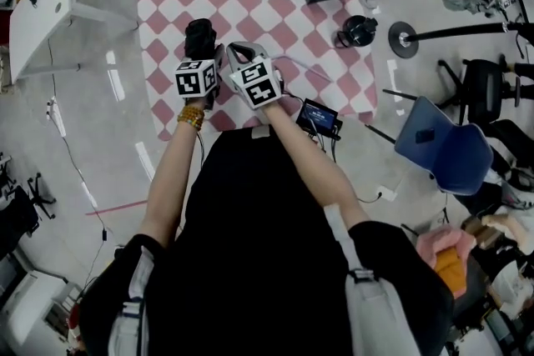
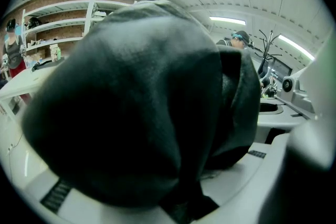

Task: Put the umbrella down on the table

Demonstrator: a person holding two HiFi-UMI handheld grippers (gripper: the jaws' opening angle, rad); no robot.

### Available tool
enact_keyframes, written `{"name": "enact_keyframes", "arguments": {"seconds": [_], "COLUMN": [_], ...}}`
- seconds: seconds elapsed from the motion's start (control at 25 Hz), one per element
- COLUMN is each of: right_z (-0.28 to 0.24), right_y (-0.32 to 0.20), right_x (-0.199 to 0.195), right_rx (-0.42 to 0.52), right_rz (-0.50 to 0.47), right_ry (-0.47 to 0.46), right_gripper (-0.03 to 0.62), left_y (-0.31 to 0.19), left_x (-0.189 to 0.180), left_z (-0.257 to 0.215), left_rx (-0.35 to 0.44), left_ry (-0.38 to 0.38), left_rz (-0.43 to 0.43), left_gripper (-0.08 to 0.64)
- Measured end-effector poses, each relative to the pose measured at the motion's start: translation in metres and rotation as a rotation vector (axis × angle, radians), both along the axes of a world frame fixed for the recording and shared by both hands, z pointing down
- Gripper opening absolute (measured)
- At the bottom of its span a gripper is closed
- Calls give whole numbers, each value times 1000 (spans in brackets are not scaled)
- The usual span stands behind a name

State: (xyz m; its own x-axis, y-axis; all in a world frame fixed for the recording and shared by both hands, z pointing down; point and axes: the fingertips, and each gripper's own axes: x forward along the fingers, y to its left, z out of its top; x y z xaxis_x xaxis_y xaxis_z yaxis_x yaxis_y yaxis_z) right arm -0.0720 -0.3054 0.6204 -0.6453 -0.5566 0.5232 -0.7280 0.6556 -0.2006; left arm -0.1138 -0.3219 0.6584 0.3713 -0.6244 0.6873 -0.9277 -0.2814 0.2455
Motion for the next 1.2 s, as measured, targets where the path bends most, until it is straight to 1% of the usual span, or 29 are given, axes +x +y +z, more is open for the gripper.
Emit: {"name": "enact_keyframes", "arguments": {"seconds": [0.24,0.68,1.2], "right_z": [5,5,11], "right_y": [-7,-14,-16], "right_x": [1,10,17], "right_rx": [-2,-6,-19], "right_rz": [19,48,51], "right_ry": [23,28,30], "right_gripper": [17,17,17], "left_y": [-2,-11,-13], "left_x": [4,2,3], "left_z": [18,29,35], "left_rx": [-37,-63,-77], "left_ry": [4,-6,-34], "left_rz": [14,25,30], "left_gripper": [173,176,184]}}
